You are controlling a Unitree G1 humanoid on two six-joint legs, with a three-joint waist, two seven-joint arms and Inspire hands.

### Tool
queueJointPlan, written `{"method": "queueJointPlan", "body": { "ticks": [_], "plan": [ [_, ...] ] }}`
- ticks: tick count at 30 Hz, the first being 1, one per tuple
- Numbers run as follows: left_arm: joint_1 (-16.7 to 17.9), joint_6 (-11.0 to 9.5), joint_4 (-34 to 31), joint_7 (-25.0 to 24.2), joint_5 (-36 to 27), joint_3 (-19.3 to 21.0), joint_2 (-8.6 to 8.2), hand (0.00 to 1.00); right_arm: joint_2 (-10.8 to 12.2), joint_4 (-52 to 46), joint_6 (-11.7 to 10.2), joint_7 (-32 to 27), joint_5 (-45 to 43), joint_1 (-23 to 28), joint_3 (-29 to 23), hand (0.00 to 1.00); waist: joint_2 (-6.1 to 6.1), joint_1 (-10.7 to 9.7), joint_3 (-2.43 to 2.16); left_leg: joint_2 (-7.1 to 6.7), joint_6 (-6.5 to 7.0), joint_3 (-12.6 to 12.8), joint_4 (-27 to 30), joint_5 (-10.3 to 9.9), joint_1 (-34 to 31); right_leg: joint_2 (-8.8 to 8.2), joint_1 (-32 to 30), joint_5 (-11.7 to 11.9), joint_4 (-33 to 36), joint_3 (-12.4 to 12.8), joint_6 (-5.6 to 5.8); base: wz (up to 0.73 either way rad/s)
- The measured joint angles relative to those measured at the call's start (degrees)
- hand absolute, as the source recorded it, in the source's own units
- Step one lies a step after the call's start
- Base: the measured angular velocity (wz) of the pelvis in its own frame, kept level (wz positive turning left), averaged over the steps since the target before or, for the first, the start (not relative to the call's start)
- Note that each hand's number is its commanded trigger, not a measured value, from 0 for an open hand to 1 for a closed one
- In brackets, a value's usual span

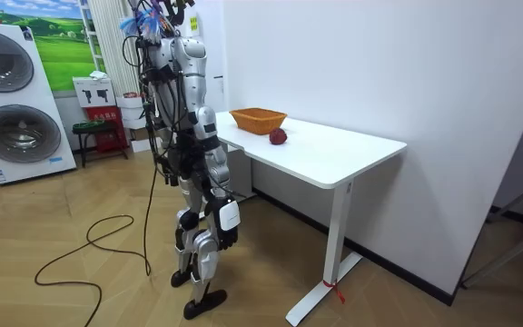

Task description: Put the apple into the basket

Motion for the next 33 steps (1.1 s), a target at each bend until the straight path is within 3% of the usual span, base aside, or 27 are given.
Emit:
{"method": "queueJointPlan", "body": {
  "ticks": [11, 15, 18, 21, 23, 27, 30, 33],
  "plan": [
    [0.16, -0.03, 0.94, -0.01, -2.28, 0.08, -0.45, 0.0, 0.25, 0.59, -0.37, -2.14, 4.12, -0.02, -1.79, 0.0, 0.72, 0.04, 0.25, 0.02, 0.06, -0.07, -0.04, -0.05, 0.36, 0.0, 0.19, -0.05, 0.64, 0.47, 0.04, 0.0],
    [0.29, -0.85, 1.0, 0.01, -2.32, 1.03, -0.79, 0.0, 0.43, 0.72, -1.37, -5.14, 12.4, 0.65, -5.41, 0.0, 0.57, -0.12, 0.41, 0.0, 0.06, -0.1, -0.13, -0.05, 0.42, 0.01, 0.14, -0.08, 0.61, 0.45, 0.06, 0.0],
    [0.46, -1.06, 0.92, 0.88, -2.28, 1.22, -0.77, 0.0, 0.43, 0.31, -1.7, -8.1, 25.31, 1.55, -9.89, 0.0, 0.45, -0.76, 0.55, 0.0, 0.06, -0.01, -0.17, -0.07, 0.11, -0.01, 0.1, -0.16, 0.57, 0.39, 0.11, 0.0],
    [0.89, -1.65, 0.79, 1.86, -2.32, 2.97, -0.81, 0.0, 0.73, -0.52, -3.35, -10.7, 42.64, 1.48, -15.62, 0.0, 0.18, -2.23, 0.57, 0.01, 0.04, 0.03, -0.19, -0.13, 0.24, 0.02, 0.05, -0.21, 0.62, 0.48, 0.11, 0.0],
    [1.28, -2.39, 0.7, 2.75, -2.31, 4.82, -0.8, 0.0, 0.81, -1.35, -4.04, -12.93, 49.62, 0.9, -19.94, 0.0, -0.09, -3.04, 0.49, -0.01, 0.04, 0.21, -0.17, -0.12, 0.36, 0.03, 0.06, -0.21, 0.79, 0.58, 0.11, -0.02],
    [2.99, -5.16, -0.64, 4.41, -3.81, 9.3, -0.23, 0.0, 0.7, -10.31, -6.49, -19.35, 66.86, 1.19, -30.24, 0.0, -0.84, -4.87, 0.42, -0.06, 0.05, 0.64, -0.11, -0.12, 0.44, -0.03, 0.06, -0.19, 0.72, 0.62, 0.12, -0.06],
    [4.21, -7.06, -1.74, 5.08, -6.4, 10.14, 0.92, 0.0, 0.57, -16.9, -10.95, -23.81, 71.58, 1.26, -33.28, 0.0, -1.45, -5.18, 0.58, -0.03, 0.04, 0.83, -0.07, -0.13, 0.35, 0.0, -0.21, -0.25, 0.48, 1.04, 0.17, -0.03],
    [4.54, -8.05, -1.74, 6.16, -6.6, 10.22, 1.47, 0.0, 0.56, -24.21, -14.27, -29.66, 70.28, 1.12, -33.77, 0.0, -1.84, -4.82, 0.57, 0.01, 0.07, 1.25, -0.03, -0.21, 0.14, 0.05, -0.52, -0.28, 0.51, 1.65, 0.21, -0.06]
  ]
}}
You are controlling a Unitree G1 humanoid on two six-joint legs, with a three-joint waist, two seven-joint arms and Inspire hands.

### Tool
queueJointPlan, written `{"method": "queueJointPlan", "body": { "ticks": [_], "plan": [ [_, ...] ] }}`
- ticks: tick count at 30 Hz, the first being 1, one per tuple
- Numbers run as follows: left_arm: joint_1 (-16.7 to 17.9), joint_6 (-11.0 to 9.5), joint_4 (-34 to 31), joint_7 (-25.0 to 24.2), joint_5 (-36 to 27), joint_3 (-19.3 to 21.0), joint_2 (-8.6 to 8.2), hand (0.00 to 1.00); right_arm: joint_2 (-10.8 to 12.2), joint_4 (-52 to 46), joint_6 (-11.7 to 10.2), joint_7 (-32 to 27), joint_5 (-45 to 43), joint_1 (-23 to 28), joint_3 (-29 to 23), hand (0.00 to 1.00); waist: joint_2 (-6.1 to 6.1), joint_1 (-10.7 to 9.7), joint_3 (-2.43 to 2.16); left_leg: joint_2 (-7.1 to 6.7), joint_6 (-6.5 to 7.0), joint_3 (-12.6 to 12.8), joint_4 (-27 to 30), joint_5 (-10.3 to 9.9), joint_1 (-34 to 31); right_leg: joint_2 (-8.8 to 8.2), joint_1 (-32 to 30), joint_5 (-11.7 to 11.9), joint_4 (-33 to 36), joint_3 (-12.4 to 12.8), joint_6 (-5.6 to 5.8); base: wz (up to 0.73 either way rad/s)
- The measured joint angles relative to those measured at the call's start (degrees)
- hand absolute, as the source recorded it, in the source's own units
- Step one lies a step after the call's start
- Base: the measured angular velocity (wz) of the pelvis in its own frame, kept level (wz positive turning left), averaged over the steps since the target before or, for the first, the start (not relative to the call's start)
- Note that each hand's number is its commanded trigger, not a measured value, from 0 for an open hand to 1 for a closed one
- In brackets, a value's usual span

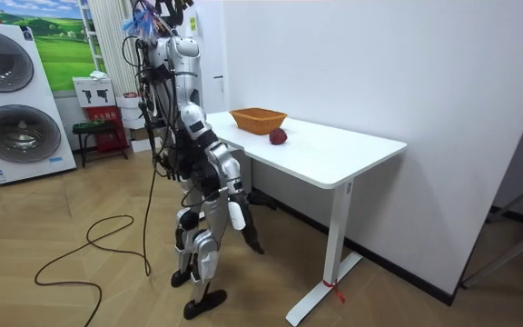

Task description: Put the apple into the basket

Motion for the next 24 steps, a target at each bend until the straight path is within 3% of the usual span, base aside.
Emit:
{"method": "queueJointPlan", "body": {
  "ticks": [6, 11, 14, 19, 20, 24],
  "plan": [
    [0.05, -1.47, 0.02, 2.34, 0.55, -0.2, 0.0, 0.0, -0.01, -21.08, -4.13, -14.45, -11.42, -0.12, -0.23, 0.0, 0.54, 0.28, -0.36, -0.07, 0.08, 0.18, -0.04, -0.04, -1.09, 0.01, -1.38, 0.02, 0.5, 0.12, 0.15, -0.03],
    [0.28, -1.49, 0.07, 2.61, 0.54, -1.86, -0.14, 0.0, 0.13, -29.84, -4.06, -26.13, -29.4, 0.26, 4.4, 0.0, 1.45, 0.51, -0.06, -0.09, 0.12, 0.62, -0.16, -0.01, -1.82, -0.1, -3.0, 0.03, 2.13, 0.26, 0.17, -0.05],
    [0.01, -1.73, -0.01, 2.62, 1.27, -1.87, -0.01, 0.0, -0.74, -36.27, -6.18, -27.98, -37.08, 0.13, 6.26, 0.0, 1.65, 0.77, -0.1, -0.02, 0.12, 0.71, -0.19, 0.0, -2.03, -0.04, -3.18, 0.03, 1.93, 0.27, 0.16, -0.02],
    [-0.5, -2.7, 0.02, 2.67, 2.63, -4.49, 0.07, 0.0, -2.78, -45.9, -10.12, -27.53, -53.86, -0.04, 11.18, 0.0, 1.42, 3.47, -0.23, 0.0, 0.12, 0.48, -0.11, 0.0, -2.0, 0.0, -2.89, 0.04, 1.47, 0.06, 0.14, 0.03],
    [-0.35, -2.69, 0.03, 2.73, 2.62, -4.99, 0.08, 0.0, -2.8, -46.65, -10.61, -26.68, -55.02, -0.05, 12.29, 0.0, 1.39, 3.8, -0.45, -0.02, 0.11, 0.19, -0.12, 0.0, -1.99, -0.02, -2.65, 0.05, 1.0, -0.25, 0.14, 0.11],
    [-0.31, -2.71, 0.06, 2.4, 2.66, -5.38, 0.06, 0.0, -2.81, -47.79, -10.78, -22.56, -57.59, 0.02, 15.23, 0.0, 0.88, 5.06, -0.49, 0.0, 0.11, -0.14, -0.17, 0.0, -1.99, -0.02, -2.34, 0.08, 1.02, -0.75, 0.08, 0.07]
  ]
}}
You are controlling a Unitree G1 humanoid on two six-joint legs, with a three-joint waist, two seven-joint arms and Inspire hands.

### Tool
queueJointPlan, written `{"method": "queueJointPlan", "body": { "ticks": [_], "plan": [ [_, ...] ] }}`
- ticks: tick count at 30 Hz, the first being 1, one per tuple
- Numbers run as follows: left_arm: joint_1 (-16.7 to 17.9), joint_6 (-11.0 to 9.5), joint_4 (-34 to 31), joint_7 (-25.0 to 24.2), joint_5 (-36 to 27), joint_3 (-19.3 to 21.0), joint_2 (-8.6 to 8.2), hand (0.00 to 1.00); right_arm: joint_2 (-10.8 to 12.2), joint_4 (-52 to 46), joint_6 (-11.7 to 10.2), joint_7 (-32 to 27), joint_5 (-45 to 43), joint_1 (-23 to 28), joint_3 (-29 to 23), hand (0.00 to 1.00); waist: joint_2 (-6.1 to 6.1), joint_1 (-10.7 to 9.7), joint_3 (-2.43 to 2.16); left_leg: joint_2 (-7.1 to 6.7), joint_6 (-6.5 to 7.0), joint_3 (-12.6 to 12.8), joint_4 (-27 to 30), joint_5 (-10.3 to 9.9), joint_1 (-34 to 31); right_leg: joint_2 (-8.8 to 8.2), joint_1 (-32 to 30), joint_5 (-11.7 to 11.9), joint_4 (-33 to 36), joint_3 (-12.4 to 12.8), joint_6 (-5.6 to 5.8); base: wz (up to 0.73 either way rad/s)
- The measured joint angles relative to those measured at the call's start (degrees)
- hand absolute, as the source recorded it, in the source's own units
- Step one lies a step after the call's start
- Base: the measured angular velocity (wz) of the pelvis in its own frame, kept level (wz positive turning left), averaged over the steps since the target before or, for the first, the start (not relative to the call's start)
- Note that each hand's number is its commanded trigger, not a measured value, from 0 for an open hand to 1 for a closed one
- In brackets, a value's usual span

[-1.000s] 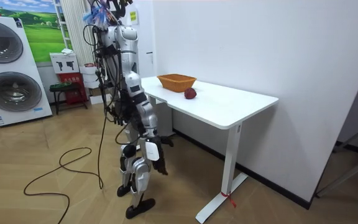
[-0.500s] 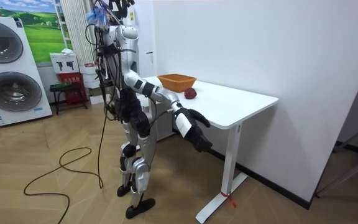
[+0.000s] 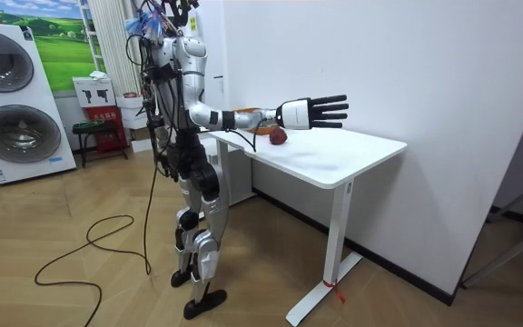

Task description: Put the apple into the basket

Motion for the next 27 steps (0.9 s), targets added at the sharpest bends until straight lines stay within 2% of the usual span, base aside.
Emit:
{"method": "queueJointPlan", "body": {
  "ticks": [5, 9, 13, 21, 27],
  "plan": [
    [-0.05, -0.06, -0.53, -0.61, 0.12, -0.37, 0.0, 0.0, -0.03, -0.07, -0.01, 6.01, -0.99, -0.08, 2.92, 0.0, 0.24, 0.14, 0.14, -0.12, 0.0, -0.91, -0.08, 0.0, 0.08, -0.07, 0.48, 0.0, -0.14, -0.81, 0.01, 0.09],
    [-0.18, 0.02, -1.07, -1.61, 0.11, -2.11, 0.24, 0.0, -0.28, 0.17, 0.01, 9.95, -0.97, -0.11, 6.54, 0.0, 1.0, 0.69, 0.33, -0.08, -0.01, -1.15, -0.01, -0.01, 0.13, -0.07, 0.47, 0.01, -0.13, -0.84, -0.01, 0.0],
    [-0.7, 0.06, -1.54, -2.97, 0.15, -2.7, 0.2, 0.0, -0.31, 0.7, 0.83, 15.35, -0.97, -0.06, 10.03, 0.0, 1.35, 0.63, 0.37, -0.07, -0.01, -1.06, 0.11, -0.01, 0.1, -0.11, 0.49, 0.03, -0.06, -1.04, -0.05, 0.0],
    [-0.88, 0.12, -1.54, -3.01, 0.63, -2.72, 0.2, 0.0, -0.27, 2.67, 1.64, 24.34, -3.85, -0.05, 12.57, 0.0, 0.54, 0.69, 0.21, -0.04, -0.01, -0.97, 0.13, 0.0, 0.1, -0.13, 0.62, 0.05, -0.04, -1.2, -0.07, 0.0],
    [-1.66, 0.11, -1.68, -3.74, 0.63, -2.72, 0.26, 0.0, -0.25, 2.66, 2.03, 30.5, -4.41, -0.05, 15.14, 0.0, -0.09, 0.95, 0.26, -0.01, -0.01, -0.93, 0.12, 0.0, 0.01, -0.15, 0.59, 0.06, -0.02, -1.34, -0.08, 0.0]
  ]
}}
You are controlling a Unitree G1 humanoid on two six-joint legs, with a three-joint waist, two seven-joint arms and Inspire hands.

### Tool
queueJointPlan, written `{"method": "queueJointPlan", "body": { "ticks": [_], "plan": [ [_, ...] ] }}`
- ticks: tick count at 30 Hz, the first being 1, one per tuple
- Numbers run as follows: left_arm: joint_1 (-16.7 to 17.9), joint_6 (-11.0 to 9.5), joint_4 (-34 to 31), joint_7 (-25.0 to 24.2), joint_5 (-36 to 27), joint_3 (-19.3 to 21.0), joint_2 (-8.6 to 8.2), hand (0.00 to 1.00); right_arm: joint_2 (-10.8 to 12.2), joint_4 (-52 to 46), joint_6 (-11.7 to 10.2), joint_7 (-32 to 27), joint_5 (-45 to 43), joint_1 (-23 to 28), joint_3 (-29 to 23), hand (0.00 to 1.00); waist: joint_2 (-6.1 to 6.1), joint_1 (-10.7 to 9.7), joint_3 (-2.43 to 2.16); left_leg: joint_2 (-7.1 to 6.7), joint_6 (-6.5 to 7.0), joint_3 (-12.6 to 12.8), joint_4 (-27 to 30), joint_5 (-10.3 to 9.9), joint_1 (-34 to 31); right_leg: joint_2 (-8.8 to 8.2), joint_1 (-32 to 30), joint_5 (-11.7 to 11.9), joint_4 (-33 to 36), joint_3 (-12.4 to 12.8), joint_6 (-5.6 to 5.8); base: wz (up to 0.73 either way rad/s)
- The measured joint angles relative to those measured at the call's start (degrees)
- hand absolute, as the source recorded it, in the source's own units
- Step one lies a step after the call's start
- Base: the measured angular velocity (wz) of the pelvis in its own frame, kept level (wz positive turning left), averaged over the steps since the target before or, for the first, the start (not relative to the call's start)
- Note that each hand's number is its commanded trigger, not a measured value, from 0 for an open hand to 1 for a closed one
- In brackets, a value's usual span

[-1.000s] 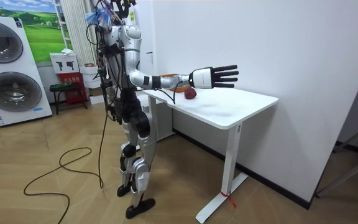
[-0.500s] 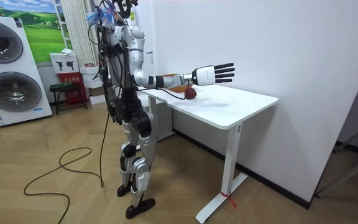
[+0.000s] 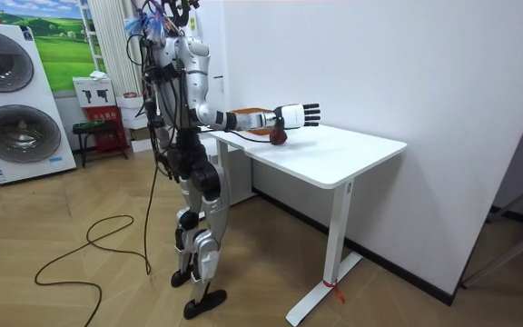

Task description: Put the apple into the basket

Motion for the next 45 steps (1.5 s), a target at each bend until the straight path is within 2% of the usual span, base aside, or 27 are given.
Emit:
{"method": "queueJointPlan", "body": {
  "ticks": [5, 7, 14, 22, 25, 26, 32, 33, 34, 35, 36, 45],
  "plan": [
    [0.01, 0.0, -0.07, -0.36, 0.15, -0.08, 0.0, 0.0, -0.01, -0.02, 0.74, 2.97, -0.67, 0.0, 1.19, 0.0, -0.25, 0.31, -0.07, 0.01, 0.0, 0.0, -0.02, 0.0, -0.06, -0.09, 0.02, 0.04, -0.01, -0.56, 0.0, 0.0],
    [0.0, 0.02, -0.15, -0.4, 0.15, -1.28, 0.23, 0.0, 0.02, -0.03, 1.02, 4.19, -1.16, 0.0, 2.05, 0.0, -0.23, 0.31, -0.07, 0.01, 0.0, 0.0, -0.02, 0.0, -0.06, -0.14, 0.08, 0.05, -0.01, -0.89, -0.01, 0.0],
    [-0.05, 0.14, -0.55, -0.95, 1.24, -2.23, 0.3, 0.0, -0.05, -0.03, 1.43, 5.5, -1.35, 0.03, 4.02, 0.0, -0.33, 0.35, -0.14, 0.0, 0.0, -0.09, 0.0, 0.0, -0.12, -0.12, 0.25, 0.09, 0.0, -0.87, -0.04, 0.0],
    [0.09, 0.45, -0.52, -1.39, 1.21, -3.5, 0.39, 0.0, 0.01, 3.19, 1.85, 6.11, -1.56, 1.32, 4.85, 0.0, 0.17, 0.43, 0.05, 0.0, 0.0, -0.05, 0.07, 0.0, 0.12, -0.13, 0.64, 0.19, -0.04, -0.78, 0.02, 0.0],
    [0.12, 0.71, -0.52, -1.39, 1.2, -3.82, 0.39, 0.0, 0.0, 7.93, 1.84, 5.95, -1.61, 1.35, 5.97, 0.0, 0.36, 0.51, -0.06, 0.05, 0.0, -0.03, 0.08, 0.0, 0.34, -0.12, 0.81, 0.19, 0.01, -0.79, 0.02, 0.0],
    [0.13, 0.75, -0.52, -1.39, 1.2, -3.85, 0.38, 0.0, -0.01, 8.77, 1.19, 5.85, -2.08, 1.35, 6.3, 0.0, 0.37, 0.48, -0.06, 0.05, 0.0, -0.03, 0.08, 0.0, 0.49, -0.12, 0.86, 0.19, 0.01, -0.78, 0.02, 0.0],
    [0.18, 1.66, -0.56, -1.4, 1.17, -4.1, 0.31, 0.0, 0.07, 10.99, 0.54, 6.01, -4.14, 0.95, 6.45, 0.0, 0.53, 0.52, -0.22, 0.08, -0.02, -0.18, -0.02, -0.02, 1.16, -0.1, 1.55, 0.19, -0.06, -0.85, 0.02, 0.01],
    [0.11, 1.66, -0.57, -1.41, 1.15, -4.1, 0.3, 0.0, 0.07, 11.28, 0.29, 6.05, -4.26, 0.93, 6.45, 0.09, 0.55, 0.52, -0.23, 0.09, -0.02, -0.18, -0.01, -0.03, 1.12, -0.09, 1.55, 0.19, -0.07, -0.88, 0.02, 0.0],
    [0.1, 1.66, -0.57, -1.4, 1.14, -4.1, 0.31, 0.0, 0.07, 11.53, 0.0, 6.08, -4.26, 0.94, 6.45, 0.3, 0.58, 0.52, -0.25, 0.09, -0.02, -0.18, 0.0, -0.03, 1.11, -0.08, 1.57, 0.19, -0.07, -0.88, 0.01, 0.0],
    [0.05, 1.66, -0.57, -1.4, 1.13, -4.1, 0.3, 0.0, 0.07, 11.62, -0.12, 6.09, -4.26, 0.95, 6.45, 0.8, 0.6, 0.52, -0.27, 0.09, -0.02, -0.19, 0.01, -0.03, 1.11, -0.08, 1.58, 0.19, -0.06, -0.88, 0.01, 0.0],
    [-0.01, 1.66, -0.57, -1.4, 1.14, -4.11, 0.3, 0.0, 0.07, 11.63, -0.21, 6.11, -4.28, 1.01, 6.45, 1.0, 0.62, 0.52, -0.29, 0.09, -0.02, -0.18, 0.02, -0.03, 1.11, -0.08, 1.62, 0.19, -0.06, -0.89, 0.0, 0.0],
    [-0.09, 1.57, -0.57, -1.4, 1.13, -4.08, 0.32, 0.0, -0.5, 12.57, -1.47, 4.78, -5.77, 1.47, 3.97, 1.0, 0.71, 0.28, -0.37, 0.13, -0.02, -0.16, 0.08, -0.03, 1.21, -0.03, 1.96, 0.2, -0.09, -0.86, 0.0, 0.0]
  ]
}}
